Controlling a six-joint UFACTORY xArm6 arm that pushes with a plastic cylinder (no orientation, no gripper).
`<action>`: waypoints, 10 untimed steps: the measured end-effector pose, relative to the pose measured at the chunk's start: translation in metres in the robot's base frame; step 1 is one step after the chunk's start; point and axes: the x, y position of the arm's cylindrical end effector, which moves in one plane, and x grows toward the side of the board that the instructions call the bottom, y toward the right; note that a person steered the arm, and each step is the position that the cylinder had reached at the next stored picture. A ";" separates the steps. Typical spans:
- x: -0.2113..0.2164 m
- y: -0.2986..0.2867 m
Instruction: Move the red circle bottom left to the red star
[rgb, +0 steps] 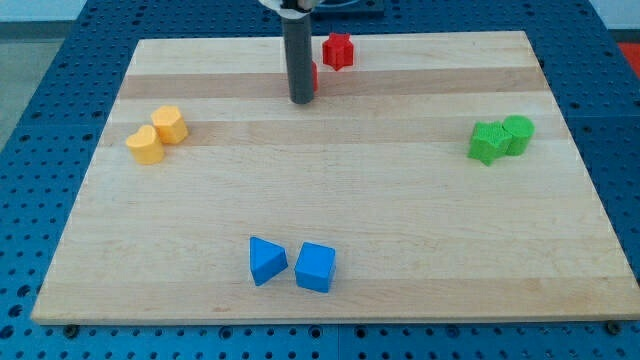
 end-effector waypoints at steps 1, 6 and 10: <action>-0.001 -0.026; -0.030 0.000; -0.042 0.000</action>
